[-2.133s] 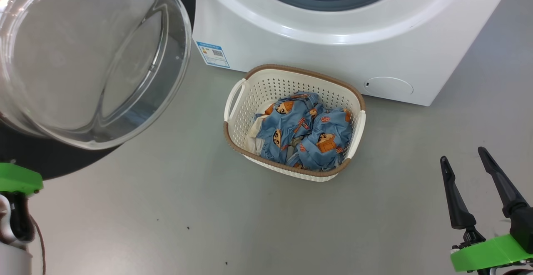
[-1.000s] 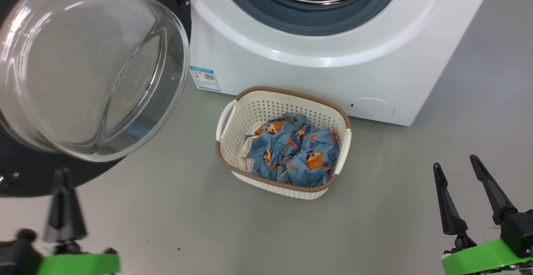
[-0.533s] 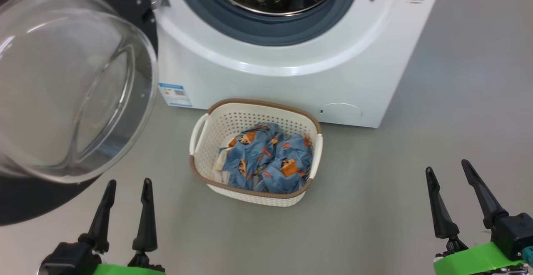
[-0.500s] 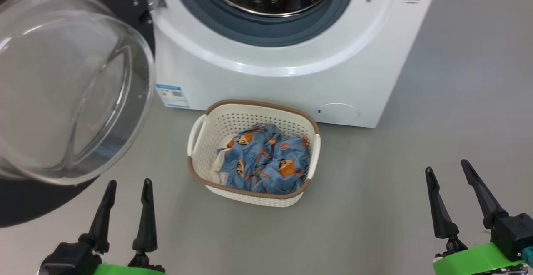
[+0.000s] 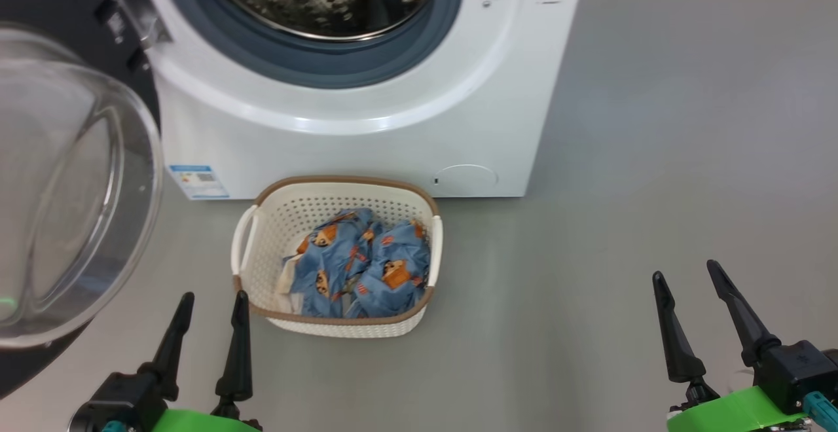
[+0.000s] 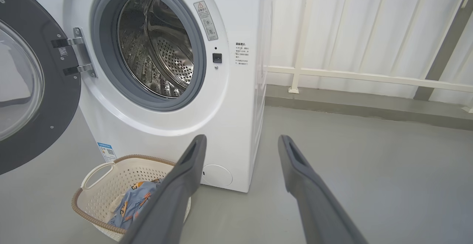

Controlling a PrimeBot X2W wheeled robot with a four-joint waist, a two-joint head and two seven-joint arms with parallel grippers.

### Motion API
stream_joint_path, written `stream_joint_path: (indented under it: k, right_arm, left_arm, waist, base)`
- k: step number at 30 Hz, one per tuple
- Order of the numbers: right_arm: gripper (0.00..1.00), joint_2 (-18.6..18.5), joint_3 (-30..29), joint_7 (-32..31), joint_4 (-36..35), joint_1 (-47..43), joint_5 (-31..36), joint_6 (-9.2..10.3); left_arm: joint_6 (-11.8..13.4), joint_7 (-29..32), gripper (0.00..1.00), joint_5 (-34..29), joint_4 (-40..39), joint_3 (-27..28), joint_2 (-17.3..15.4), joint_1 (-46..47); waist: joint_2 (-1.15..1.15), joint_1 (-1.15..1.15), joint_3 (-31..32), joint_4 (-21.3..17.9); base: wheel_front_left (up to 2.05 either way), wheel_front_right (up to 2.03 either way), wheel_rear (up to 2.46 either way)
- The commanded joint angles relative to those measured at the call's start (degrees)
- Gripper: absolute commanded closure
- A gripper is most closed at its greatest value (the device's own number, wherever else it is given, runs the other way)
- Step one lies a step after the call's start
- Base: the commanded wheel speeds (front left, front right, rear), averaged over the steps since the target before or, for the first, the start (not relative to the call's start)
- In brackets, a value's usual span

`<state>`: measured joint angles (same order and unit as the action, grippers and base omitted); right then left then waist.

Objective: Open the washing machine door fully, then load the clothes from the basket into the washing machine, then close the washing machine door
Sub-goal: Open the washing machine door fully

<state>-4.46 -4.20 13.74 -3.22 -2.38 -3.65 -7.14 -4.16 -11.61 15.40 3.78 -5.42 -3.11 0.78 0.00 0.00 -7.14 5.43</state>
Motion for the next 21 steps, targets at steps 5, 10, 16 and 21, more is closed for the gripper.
stream_joint_path:
  k: [5, 10, 16, 21]
  right_arm:
    - [0.0, 0.04, 2.03, 0.86, -1.16, 0.29, -0.46, -0.35]
    - [0.0, 0.28, 2.09, 1.01, -0.84, 0.19, -0.45, -0.35]
    - [0.0, 0.41, 2.24, 1.14, -0.39, 0.01, -0.75, -0.35]
    - [0.0, 0.62, 2.06, 1.18, -0.43, -0.46, -0.64, -0.35]
  left_arm:
    - [1.06, 0.09, 0.0, 0.31, -0.75, 2.19, -1.55, 2.64]
    - [1.25, 0.32, 0.0, 0.51, -0.64, 2.45, -2.2, 2.62]
    - [1.43, 0.6, 0.0, 0.75, -0.33, 2.26, -2.48, 2.5]
    - [1.61, 0.64, 0.0, 0.88, -0.18, 1.99, -2.58, 2.25]
  waist:
    - [0.0, 0.0, 1.05, -3.16]
    - [0.0, 0.0, 1.63, -4.47]
    - [0.0, 0.0, 2.29, -5.27]
    - [0.0, 0.0, 2.97, -5.45]
  base:
    - [0.0, 0.0, 0.0]
    - [0.0, 0.0, 0.0]
    - [0.0, 0.0, 0.0]
    - [0.0, 0.0, 0.0]
